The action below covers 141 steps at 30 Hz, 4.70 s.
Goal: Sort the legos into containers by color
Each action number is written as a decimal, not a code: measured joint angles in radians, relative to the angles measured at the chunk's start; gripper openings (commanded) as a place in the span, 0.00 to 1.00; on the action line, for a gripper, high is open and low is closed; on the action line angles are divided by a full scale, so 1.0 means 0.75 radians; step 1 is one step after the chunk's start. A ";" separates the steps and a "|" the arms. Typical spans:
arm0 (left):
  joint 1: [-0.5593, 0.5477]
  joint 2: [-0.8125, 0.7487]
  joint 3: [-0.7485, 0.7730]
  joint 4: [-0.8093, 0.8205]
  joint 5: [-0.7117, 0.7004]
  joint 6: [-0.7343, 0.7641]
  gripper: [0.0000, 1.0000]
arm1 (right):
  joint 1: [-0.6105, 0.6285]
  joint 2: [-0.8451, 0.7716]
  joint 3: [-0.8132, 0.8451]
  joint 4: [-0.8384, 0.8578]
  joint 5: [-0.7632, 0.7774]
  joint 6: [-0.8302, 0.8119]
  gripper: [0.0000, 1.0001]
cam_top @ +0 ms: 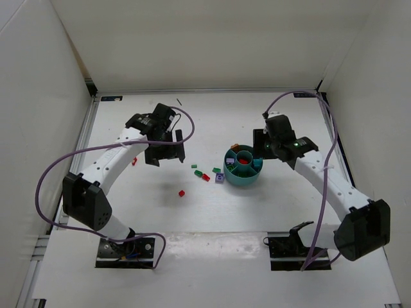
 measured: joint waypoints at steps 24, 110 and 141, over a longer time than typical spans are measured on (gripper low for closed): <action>-0.203 0.464 -0.268 0.241 0.098 -0.026 0.83 | -0.191 -0.434 0.004 -0.153 -0.058 -0.009 0.62; -0.565 0.986 1.301 0.035 0.149 0.179 0.77 | -0.413 -0.683 -0.149 -0.200 -0.058 -0.027 0.62; 0.238 -0.458 -0.346 0.049 -0.036 -0.098 1.00 | 0.602 0.446 0.378 0.131 -0.206 -0.493 0.58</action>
